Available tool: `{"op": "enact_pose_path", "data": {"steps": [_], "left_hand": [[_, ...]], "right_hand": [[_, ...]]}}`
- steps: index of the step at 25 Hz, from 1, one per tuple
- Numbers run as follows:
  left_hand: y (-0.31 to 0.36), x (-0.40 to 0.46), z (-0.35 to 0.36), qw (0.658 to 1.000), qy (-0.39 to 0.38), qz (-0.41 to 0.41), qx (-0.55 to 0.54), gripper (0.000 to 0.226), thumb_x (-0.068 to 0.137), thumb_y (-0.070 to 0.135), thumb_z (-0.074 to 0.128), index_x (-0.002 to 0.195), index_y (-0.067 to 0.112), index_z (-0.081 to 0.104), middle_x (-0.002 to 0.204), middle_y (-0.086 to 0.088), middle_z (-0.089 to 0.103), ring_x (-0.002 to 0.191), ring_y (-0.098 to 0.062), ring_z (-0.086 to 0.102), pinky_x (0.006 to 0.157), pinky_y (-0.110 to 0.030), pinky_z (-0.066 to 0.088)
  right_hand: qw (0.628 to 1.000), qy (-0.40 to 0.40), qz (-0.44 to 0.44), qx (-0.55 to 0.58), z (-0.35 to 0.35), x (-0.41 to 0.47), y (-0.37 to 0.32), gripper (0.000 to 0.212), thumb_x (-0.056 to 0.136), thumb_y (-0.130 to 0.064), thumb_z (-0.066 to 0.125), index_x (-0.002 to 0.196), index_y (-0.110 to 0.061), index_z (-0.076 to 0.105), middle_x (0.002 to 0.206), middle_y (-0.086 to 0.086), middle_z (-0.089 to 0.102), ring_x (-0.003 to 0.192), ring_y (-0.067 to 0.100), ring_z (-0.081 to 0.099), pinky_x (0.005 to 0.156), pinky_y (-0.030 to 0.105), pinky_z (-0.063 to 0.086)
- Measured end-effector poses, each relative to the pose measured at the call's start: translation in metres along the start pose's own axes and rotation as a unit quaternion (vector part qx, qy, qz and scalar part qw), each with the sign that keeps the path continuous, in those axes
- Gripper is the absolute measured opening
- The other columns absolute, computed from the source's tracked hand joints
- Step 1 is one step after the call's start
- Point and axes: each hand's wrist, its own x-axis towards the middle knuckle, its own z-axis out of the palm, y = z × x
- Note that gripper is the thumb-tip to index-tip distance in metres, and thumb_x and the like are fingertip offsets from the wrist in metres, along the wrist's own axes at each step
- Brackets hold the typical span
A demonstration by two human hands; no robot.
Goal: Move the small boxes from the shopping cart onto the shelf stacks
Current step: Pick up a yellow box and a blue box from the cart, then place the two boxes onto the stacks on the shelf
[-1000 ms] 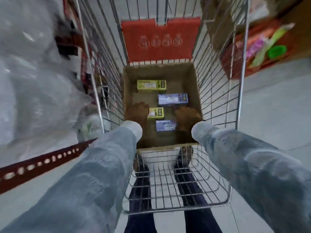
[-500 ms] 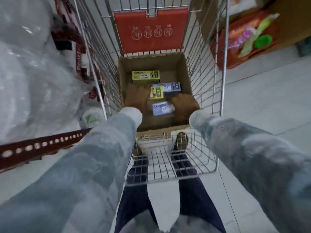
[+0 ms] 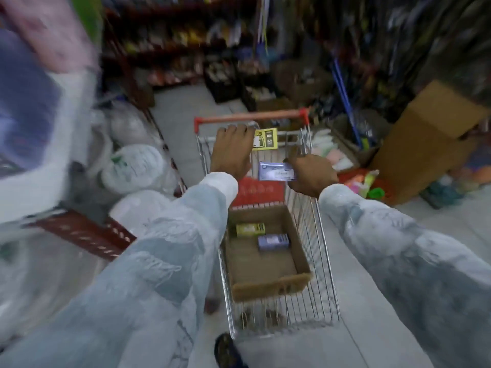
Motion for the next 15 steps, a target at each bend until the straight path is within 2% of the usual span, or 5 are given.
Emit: {"op": "enact_pose_path", "data": {"steps": [3, 6, 11, 15], "left_hand": [[-0.027, 0.004, -0.097, 0.992, 0.118, -0.019, 0.042, 0.064, 0.070, 0.011, 0.077, 0.130, 0.010, 0.057, 0.119, -0.013, 0.065, 0.107, -0.035, 0.061, 0.096, -0.045, 0.046], [-0.054, -0.015, -0.184, 0.974, 0.203, -0.041, 0.087, 0.060, 0.072, 0.008, 0.066, 0.131, 0.009, 0.057, 0.119, -0.013, 0.065, 0.106, -0.037, 0.061, 0.096, -0.047, 0.046], [-0.117, -0.092, -0.270, 0.948, 0.269, -0.076, 0.151, 0.060, 0.073, 0.014, 0.050, 0.132, 0.007, 0.057, 0.120, -0.014, 0.065, 0.107, -0.038, 0.060, 0.095, -0.046, 0.045], [-0.184, -0.169, -0.305, 0.929, 0.283, -0.099, 0.215, 0.056, 0.075, 0.010, 0.058, 0.131, 0.008, 0.057, 0.123, -0.014, 0.065, 0.109, -0.037, 0.060, 0.100, -0.047, 0.044]], "right_hand": [[0.992, 0.120, -0.012, 0.039, -0.083, -0.005, -0.013, 0.042, 0.076, -0.036, 0.071, 0.116, -0.027, 0.063, 0.109, 0.007, 0.075, 0.095, 0.035, 0.071, 0.075, 0.039, 0.055], [0.974, 0.211, -0.055, 0.058, -0.154, -0.023, -0.037, 0.044, 0.074, -0.041, 0.075, 0.115, -0.027, 0.066, 0.106, 0.005, 0.076, 0.094, 0.035, 0.071, 0.073, 0.038, 0.053], [0.944, 0.293, -0.145, 0.042, -0.224, -0.046, -0.105, 0.046, 0.073, -0.041, 0.075, 0.114, -0.023, 0.065, 0.106, 0.008, 0.075, 0.097, 0.035, 0.070, 0.076, 0.043, 0.055], [0.920, 0.326, -0.213, 0.043, -0.252, -0.068, -0.180, 0.050, 0.074, -0.044, 0.075, 0.119, -0.025, 0.066, 0.110, 0.004, 0.075, 0.100, 0.033, 0.070, 0.076, 0.041, 0.055]]}}
